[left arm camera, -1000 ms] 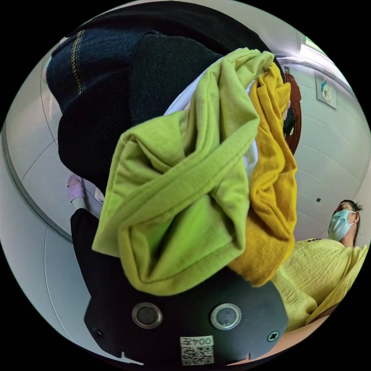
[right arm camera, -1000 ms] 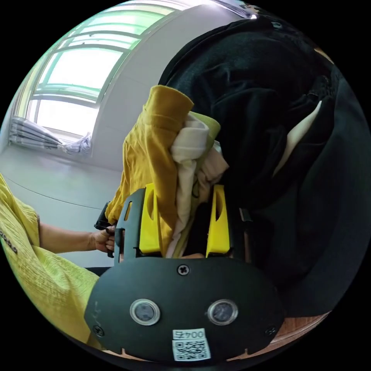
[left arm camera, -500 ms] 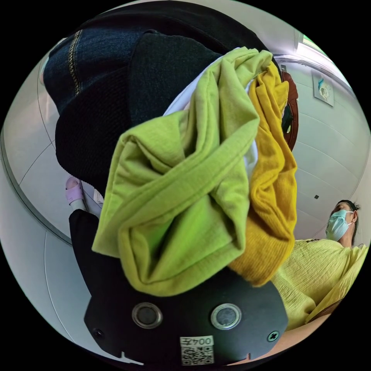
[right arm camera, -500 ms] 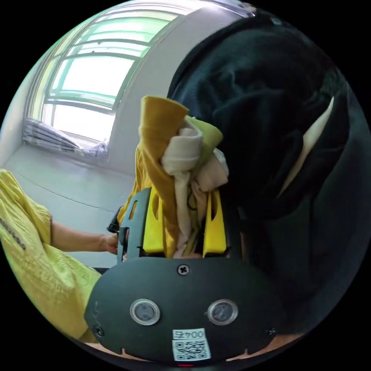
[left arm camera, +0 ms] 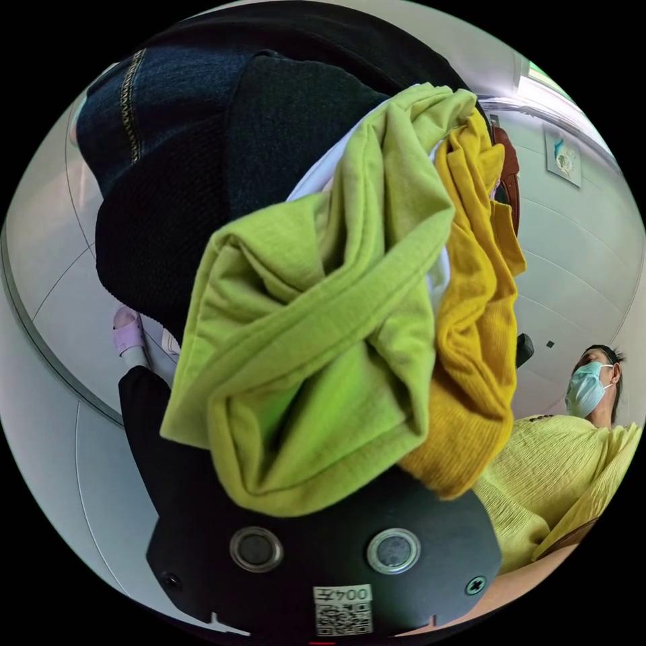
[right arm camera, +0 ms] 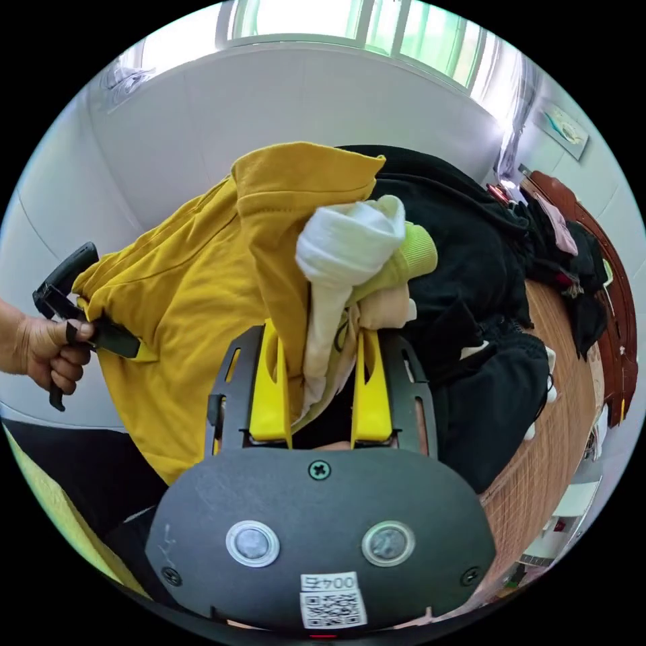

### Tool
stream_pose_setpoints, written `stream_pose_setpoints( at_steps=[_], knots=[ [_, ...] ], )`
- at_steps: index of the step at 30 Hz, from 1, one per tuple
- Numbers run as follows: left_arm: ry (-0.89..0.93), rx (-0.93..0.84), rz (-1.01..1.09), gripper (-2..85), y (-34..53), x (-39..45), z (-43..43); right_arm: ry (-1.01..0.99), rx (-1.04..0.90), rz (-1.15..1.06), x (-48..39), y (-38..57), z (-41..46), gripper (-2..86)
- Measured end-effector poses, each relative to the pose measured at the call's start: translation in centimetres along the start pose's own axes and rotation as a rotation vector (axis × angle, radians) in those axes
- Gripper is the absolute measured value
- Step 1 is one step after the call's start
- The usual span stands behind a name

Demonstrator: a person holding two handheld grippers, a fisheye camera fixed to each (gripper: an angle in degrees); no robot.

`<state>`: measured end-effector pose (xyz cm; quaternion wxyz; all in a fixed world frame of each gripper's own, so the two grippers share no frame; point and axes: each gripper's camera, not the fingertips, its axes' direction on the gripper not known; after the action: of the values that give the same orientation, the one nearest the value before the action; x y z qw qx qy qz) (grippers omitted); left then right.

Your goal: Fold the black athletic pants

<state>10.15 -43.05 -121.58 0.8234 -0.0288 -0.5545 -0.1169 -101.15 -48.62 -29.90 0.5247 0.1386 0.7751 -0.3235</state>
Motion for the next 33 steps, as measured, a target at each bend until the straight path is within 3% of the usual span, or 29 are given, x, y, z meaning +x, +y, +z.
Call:
stream_pose_setpoints(
  at_steps=[4,7,9,11,14,18,25,30,33],
  knots=[
    [0.001,-0.001,-0.004,16.3,0.1,-0.1,-0.1,0.130,-0.018,0.061,-2.4,0.1,-0.4,15.0],
    [0.005,-0.004,-0.002,16.2,0.1,-0.3,-0.2,0.056,0.039,0.063,-0.8,0.4,0.5,16.2],
    [0.008,-0.005,0.000,16.1,0.2,-0.4,-0.2,-0.141,0.072,0.108,2.7,0.9,1.4,16.7],
    [0.011,-0.004,0.001,16.1,0.2,-0.5,-0.2,-0.505,0.096,0.205,9.0,1.9,3.7,16.5],
    [0.013,-0.005,0.003,15.9,0.3,-0.6,-0.2,-0.895,0.164,0.280,15.5,3.8,7.4,15.8],
    [0.017,-0.004,0.005,15.7,0.3,-0.8,-0.3,-1.164,0.188,0.216,17.6,4.5,10.0,15.5],
    [0.035,-0.001,-0.004,15.0,0.4,-1.2,0.0,-0.921,0.138,0.159,14.4,3.3,10.4,16.5],
    [0.014,0.006,0.007,14.4,0.5,-0.6,0.1,-0.924,0.104,0.336,13.6,2.7,11.8,12.8],
    [-0.081,0.031,0.023,13.9,1.3,1.7,-0.1,-0.590,0.074,0.311,9.0,1.0,6.9,10.9]
  ],
)
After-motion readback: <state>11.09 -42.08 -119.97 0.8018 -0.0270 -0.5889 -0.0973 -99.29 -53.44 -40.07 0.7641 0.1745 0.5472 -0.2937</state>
